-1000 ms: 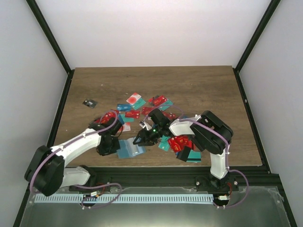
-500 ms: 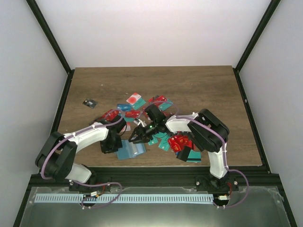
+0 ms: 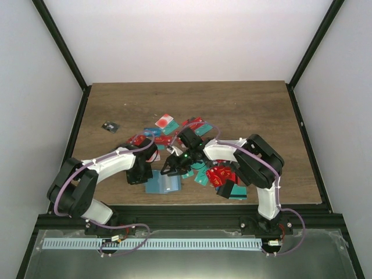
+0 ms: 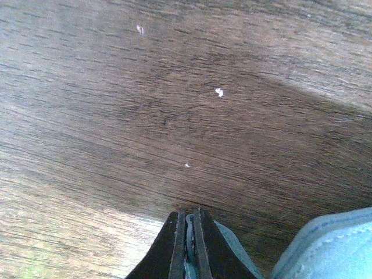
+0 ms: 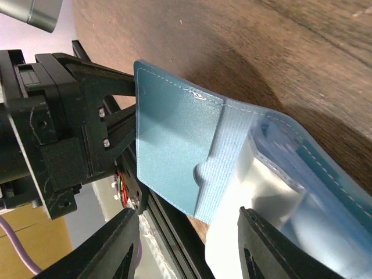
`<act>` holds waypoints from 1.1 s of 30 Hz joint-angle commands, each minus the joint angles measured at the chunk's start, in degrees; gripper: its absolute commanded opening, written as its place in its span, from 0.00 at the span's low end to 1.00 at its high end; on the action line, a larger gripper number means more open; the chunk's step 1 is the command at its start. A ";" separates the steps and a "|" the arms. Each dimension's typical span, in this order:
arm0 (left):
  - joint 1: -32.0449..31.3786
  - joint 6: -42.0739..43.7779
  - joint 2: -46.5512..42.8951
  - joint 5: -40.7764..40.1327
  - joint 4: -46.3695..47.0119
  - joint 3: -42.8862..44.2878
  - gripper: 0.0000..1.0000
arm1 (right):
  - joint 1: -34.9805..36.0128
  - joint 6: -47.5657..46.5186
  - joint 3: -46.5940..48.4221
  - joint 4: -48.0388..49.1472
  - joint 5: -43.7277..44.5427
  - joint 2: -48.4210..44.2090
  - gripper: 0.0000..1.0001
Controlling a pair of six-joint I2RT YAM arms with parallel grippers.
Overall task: Put the credit cards into the card holder
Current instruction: Open the card holder at the center of the board.
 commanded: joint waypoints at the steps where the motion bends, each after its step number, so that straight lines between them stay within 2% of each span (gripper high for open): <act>1: 0.19 1.10 -0.42 -0.34 1.59 0.39 0.04 | -0.04 -1.88 -0.73 -4.33 4.52 -3.04 0.49; 10: 0.19 1.72 -0.80 -0.19 1.77 0.17 0.04 | -0.41 0.06 -4.42 -2.90 5.53 -3.72 0.51; 20: 0.19 2.40 0.37 0.59 3.11 -0.59 0.04 | -0.24 3.69 -5.46 6.95 -3.36 -1.14 0.53; 28: 0.17 2.57 0.71 1.32 4.32 -0.52 0.04 | 0.40 3.87 -4.46 8.86 -6.94 -2.67 0.53; 33: 0.16 3.42 -0.04 4.82 8.13 -1.19 0.04 | 2.69 5.53 -3.05 13.23 -10.01 1.44 0.52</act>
